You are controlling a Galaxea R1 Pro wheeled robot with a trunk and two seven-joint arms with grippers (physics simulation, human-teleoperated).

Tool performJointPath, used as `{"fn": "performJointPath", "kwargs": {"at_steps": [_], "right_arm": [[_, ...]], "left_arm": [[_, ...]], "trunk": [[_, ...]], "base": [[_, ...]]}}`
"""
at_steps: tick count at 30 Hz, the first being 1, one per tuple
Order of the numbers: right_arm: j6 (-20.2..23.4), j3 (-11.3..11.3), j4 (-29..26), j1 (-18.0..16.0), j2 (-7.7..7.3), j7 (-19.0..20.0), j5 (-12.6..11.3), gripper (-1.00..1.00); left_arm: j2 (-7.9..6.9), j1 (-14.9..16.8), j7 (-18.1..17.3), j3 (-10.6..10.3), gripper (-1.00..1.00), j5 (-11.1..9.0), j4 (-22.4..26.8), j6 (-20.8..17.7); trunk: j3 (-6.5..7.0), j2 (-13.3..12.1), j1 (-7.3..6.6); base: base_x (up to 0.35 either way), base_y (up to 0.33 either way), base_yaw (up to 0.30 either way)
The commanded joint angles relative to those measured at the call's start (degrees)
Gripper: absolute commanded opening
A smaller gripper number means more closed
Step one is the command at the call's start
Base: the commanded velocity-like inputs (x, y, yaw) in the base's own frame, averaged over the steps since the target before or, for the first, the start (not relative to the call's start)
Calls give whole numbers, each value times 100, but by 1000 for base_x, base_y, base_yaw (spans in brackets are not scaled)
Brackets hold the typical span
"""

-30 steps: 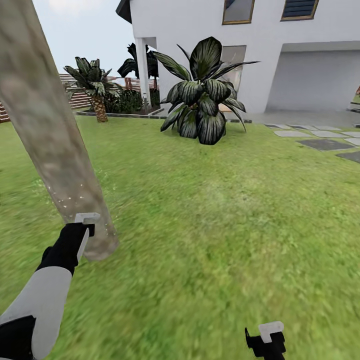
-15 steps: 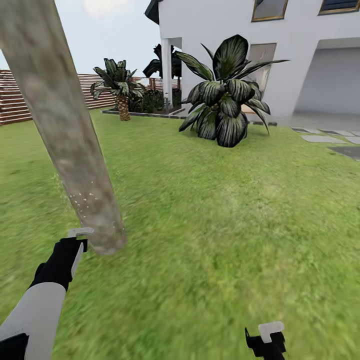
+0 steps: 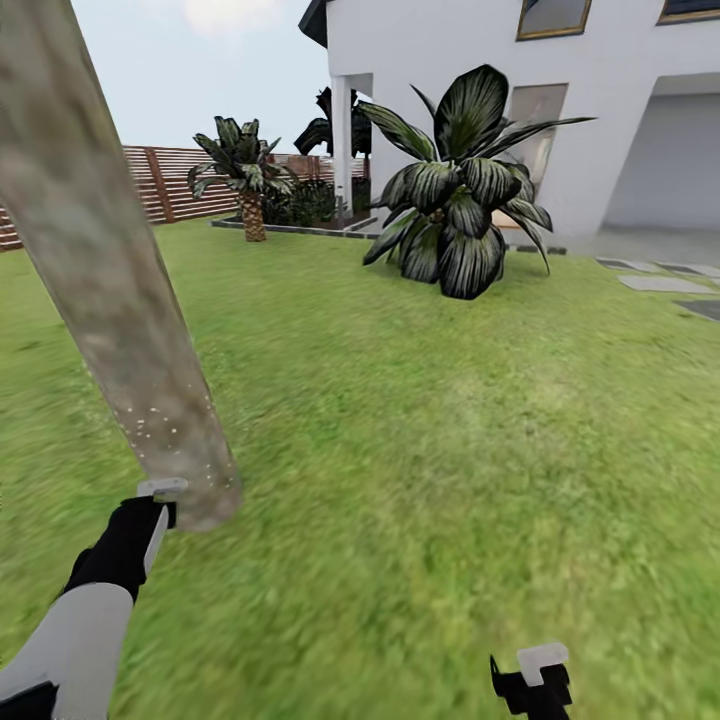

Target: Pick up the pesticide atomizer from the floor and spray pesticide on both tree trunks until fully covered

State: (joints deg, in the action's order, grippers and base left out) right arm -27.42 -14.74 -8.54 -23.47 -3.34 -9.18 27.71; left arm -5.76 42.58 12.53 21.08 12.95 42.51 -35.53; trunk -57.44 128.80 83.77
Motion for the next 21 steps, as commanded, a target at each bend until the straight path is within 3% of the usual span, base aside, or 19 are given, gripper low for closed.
{"fn": "performJointPath", "kwargs": {"at_steps": [1,2,4,7,11,21], "right_arm": [[0,1,1,0,0,1,-1,100],[0,4,1,0,0,3,1,100],[0,6,1,0,0,4,5,100],[0,7,1,0,2,4,6,100],[0,7,1,0,8,4,6,100],[0,7,-7,0,17,4,6,100]], "left_arm": [[-2,-9,-4,186,-100,-5,-1,10],[-5,-37,-9,374,-100,-5,-4,21],[-8,-146,-8,507,-100,-7,-5,290],[49,-231,-15,516,-100,-4,-38,706],[70,-249,-56,509,-100,-11,-113,749],[84,-250,-56,511,-100,-14,-120,758]], "trunk": [[0,0,0],[0,0,0],[0,0,0],[0,0,0],[0,0,0],[0,0,0]], "base": [[232,-191,236],[234,-190,259],[235,-190,270],[236,-188,274],[87,-246,138],[2,-273,3]]}}
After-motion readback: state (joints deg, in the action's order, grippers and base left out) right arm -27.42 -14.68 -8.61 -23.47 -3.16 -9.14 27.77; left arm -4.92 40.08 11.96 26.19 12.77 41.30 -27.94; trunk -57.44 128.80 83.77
